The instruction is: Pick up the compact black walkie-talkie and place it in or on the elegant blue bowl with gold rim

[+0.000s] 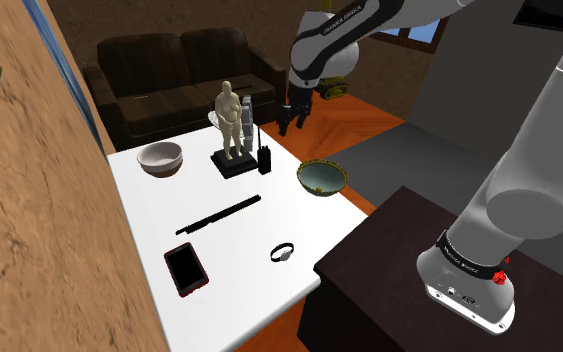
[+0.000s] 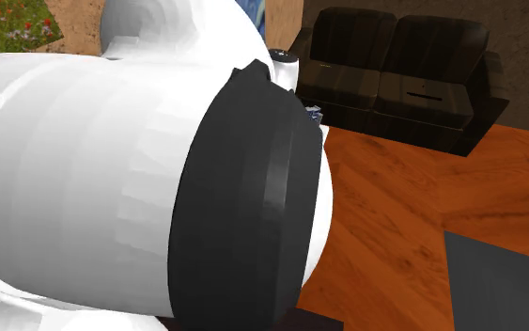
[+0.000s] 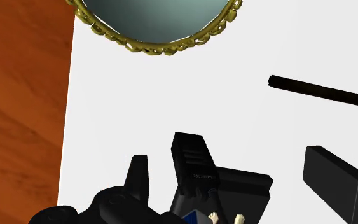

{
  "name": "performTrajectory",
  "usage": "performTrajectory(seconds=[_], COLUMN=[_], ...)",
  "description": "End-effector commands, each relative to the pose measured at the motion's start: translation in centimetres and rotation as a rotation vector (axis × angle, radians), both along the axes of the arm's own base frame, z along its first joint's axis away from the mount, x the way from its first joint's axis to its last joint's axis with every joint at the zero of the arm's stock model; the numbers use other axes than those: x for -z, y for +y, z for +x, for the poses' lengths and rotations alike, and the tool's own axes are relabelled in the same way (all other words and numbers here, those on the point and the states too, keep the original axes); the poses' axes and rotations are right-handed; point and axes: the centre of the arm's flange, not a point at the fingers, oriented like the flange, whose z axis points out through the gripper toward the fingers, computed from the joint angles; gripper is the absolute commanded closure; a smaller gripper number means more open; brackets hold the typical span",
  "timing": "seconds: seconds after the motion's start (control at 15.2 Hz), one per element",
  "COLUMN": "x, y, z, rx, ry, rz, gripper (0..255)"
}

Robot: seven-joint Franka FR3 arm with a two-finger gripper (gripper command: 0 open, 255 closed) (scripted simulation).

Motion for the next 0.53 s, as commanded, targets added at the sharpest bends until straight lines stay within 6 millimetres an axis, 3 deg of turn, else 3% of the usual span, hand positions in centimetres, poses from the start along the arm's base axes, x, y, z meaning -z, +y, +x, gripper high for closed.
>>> performTrajectory(seconds=[0.0, 0.46], x=[1.8, 7.5], y=[0.0, 1.5], z=[1.8, 8.6], rx=[-0.017, -0.074], ry=[-0.010, -0.040], rz=[0.007, 0.032], gripper=[0, 0])
